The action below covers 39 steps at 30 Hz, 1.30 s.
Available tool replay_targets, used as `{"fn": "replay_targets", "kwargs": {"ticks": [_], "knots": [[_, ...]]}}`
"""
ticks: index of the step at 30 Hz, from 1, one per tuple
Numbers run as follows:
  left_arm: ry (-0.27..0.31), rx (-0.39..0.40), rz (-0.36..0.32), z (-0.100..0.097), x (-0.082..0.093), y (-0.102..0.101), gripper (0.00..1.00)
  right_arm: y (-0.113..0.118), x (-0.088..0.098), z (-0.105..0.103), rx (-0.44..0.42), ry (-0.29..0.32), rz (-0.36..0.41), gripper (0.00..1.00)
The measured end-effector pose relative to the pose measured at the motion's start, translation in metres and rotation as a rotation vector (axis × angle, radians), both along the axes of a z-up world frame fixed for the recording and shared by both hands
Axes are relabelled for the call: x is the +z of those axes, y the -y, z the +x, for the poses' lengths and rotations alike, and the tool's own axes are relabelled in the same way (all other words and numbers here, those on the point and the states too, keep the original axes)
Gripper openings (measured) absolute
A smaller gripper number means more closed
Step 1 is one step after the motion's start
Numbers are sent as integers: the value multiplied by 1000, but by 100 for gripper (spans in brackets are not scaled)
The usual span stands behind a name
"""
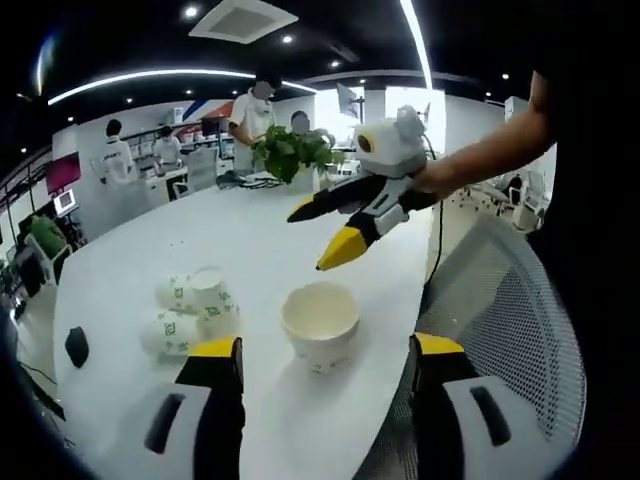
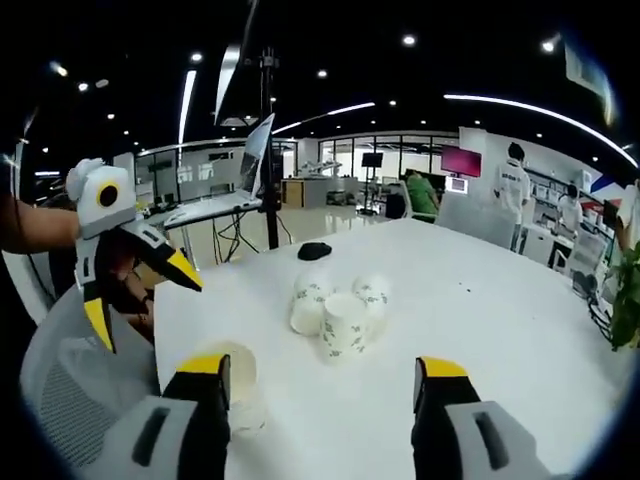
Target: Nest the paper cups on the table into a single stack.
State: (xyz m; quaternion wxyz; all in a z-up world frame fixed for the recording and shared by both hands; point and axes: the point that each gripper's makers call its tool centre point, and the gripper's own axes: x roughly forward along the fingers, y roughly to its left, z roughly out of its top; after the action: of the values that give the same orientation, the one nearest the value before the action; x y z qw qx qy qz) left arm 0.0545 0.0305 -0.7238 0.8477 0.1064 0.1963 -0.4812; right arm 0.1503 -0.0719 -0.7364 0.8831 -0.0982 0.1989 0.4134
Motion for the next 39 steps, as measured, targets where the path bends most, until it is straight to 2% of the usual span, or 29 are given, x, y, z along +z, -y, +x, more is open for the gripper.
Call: {"fn": "replay_targets", "kwargs": {"ticks": [8,12,15,18,21,26,31,39], "knots": [[7,75,10,0,-8,-9,73,-17,-10,22,29,10,-31,73],[13,92,4,0,-11,-11,80,-23,-16,37,16,2,-24,70],[6,126,-37,1,-11,-11,85,-25,-21,49,-2,-7,-15,68],[-8,143,-50,0,-14,-11,86,-27,-25,57,-12,-11,-11,68],[-13,138,-34,-3,-19,-9,86,-29,-30,65,-8,-6,-21,69],[-6,151,-48,0,-18,-7,89,-40,-32,73,16,19,-29,66],[0,144,-73,-1,-18,-2,98,-50,-41,76,61,24,-75,65],[-18,173,-110,2,-18,-1,99,-54,-43,79,58,8,-68,60]]}}
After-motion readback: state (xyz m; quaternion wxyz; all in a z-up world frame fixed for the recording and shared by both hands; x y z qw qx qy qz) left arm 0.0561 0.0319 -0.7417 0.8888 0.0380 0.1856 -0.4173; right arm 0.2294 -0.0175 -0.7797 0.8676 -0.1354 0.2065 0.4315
